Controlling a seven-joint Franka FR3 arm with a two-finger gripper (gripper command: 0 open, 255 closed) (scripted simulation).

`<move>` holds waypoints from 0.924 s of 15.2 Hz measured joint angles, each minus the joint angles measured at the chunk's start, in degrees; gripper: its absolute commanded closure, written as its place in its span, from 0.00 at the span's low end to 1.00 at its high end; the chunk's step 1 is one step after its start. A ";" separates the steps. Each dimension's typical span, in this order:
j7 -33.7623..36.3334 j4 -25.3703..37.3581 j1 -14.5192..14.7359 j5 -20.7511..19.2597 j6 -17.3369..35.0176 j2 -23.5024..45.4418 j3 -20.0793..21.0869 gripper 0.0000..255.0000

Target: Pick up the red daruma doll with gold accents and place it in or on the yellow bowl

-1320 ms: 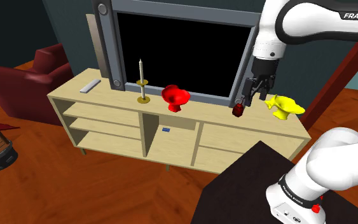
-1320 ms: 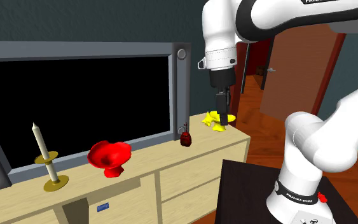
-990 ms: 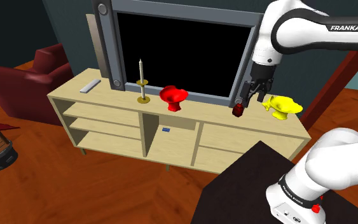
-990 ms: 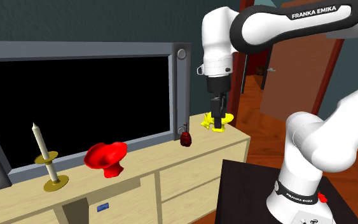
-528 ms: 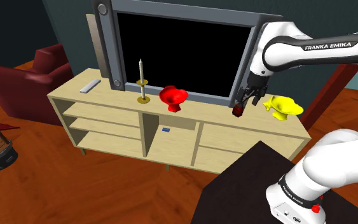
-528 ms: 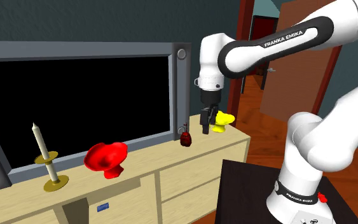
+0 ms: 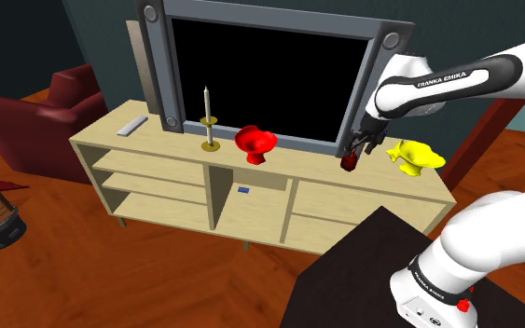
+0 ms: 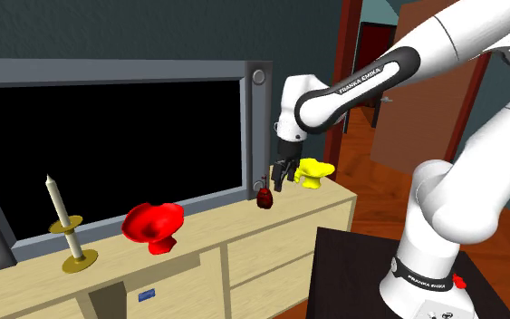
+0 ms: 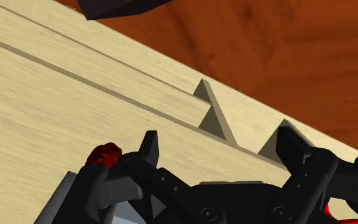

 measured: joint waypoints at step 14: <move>-19.33 7.42 0.48 19.16 27.89 25.82 -12.80 0.00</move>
